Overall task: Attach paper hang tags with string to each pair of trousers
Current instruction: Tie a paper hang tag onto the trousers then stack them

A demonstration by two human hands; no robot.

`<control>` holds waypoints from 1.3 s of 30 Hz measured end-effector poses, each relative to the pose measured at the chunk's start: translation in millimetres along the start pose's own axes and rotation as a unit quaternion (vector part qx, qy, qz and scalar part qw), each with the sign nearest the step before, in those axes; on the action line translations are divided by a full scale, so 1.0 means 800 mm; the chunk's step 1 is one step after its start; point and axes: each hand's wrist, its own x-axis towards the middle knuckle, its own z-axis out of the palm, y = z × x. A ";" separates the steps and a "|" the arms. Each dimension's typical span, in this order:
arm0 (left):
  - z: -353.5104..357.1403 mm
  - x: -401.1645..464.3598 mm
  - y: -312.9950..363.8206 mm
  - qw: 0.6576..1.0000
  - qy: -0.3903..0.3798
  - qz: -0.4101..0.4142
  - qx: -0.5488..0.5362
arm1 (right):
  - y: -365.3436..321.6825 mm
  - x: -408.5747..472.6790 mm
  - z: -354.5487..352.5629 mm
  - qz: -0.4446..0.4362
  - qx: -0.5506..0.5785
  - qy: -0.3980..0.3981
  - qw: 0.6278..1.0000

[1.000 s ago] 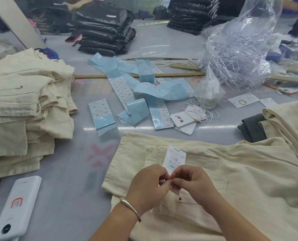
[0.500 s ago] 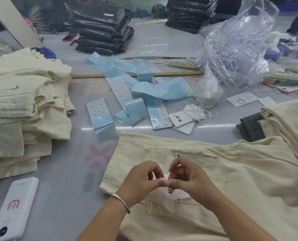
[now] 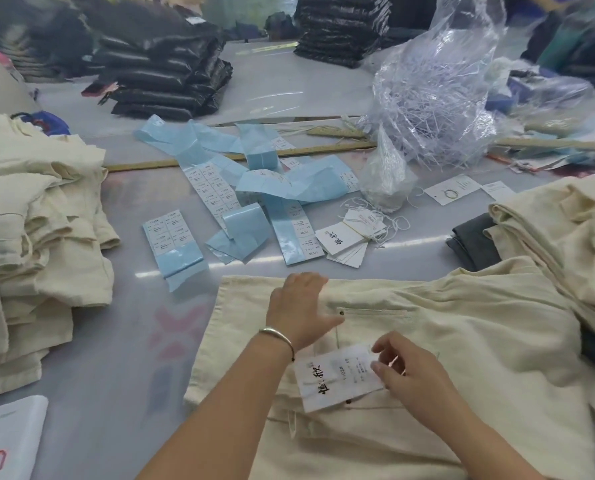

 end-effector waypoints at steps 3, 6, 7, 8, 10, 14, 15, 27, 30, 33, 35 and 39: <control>0.015 0.045 0.007 0.990 -0.118 0.019 0.077 | 0.022 -0.033 -0.005 0.046 0.005 0.014 0.999; 0.027 0.066 0.019 0.982 -0.136 0.060 0.120 | 0.036 -0.062 -0.011 0.081 0.002 0.039 0.996; 0.030 0.068 0.024 0.982 -0.144 0.065 0.107 | 0.040 -0.069 -0.013 0.089 0.001 0.045 0.995; 0.031 0.068 0.029 0.980 -0.164 0.064 0.094 | 0.043 -0.074 -0.015 0.097 -0.001 0.050 0.994; 0.031 0.065 0.037 0.967 -0.232 0.046 0.091 | 0.046 -0.080 -0.017 0.111 -0.012 0.056 0.992; 0.025 0.055 0.043 0.934 -0.354 -0.006 0.051 | 0.052 -0.078 -0.024 0.147 -0.026 0.065 0.987; 0.022 0.052 0.042 0.931 -0.364 -0.014 0.021 | 0.053 -0.075 -0.027 0.154 -0.022 0.064 0.986; -0.067 0.012 0.090 0.824 -0.252 -0.080 -0.502 | 0.087 -0.108 -0.118 0.298 -0.118 -0.098 0.942; -0.074 0.014 0.102 0.801 -0.187 -0.128 -0.554 | 0.105 -0.109 -0.126 0.293 -0.115 -0.146 0.938; -0.067 0.004 0.088 0.730 -0.136 -0.162 -0.650 | 0.113 -0.096 -0.123 0.240 0.026 -0.102 0.965; -0.046 -0.006 0.073 0.702 -0.112 -0.195 -0.676 | 0.112 -0.085 -0.118 0.208 0.199 -0.084 0.954; -0.008 -0.044 0.052 0.774 -0.168 -0.327 -0.515 | 0.108 -0.061 -0.095 0.179 0.311 -0.098 0.928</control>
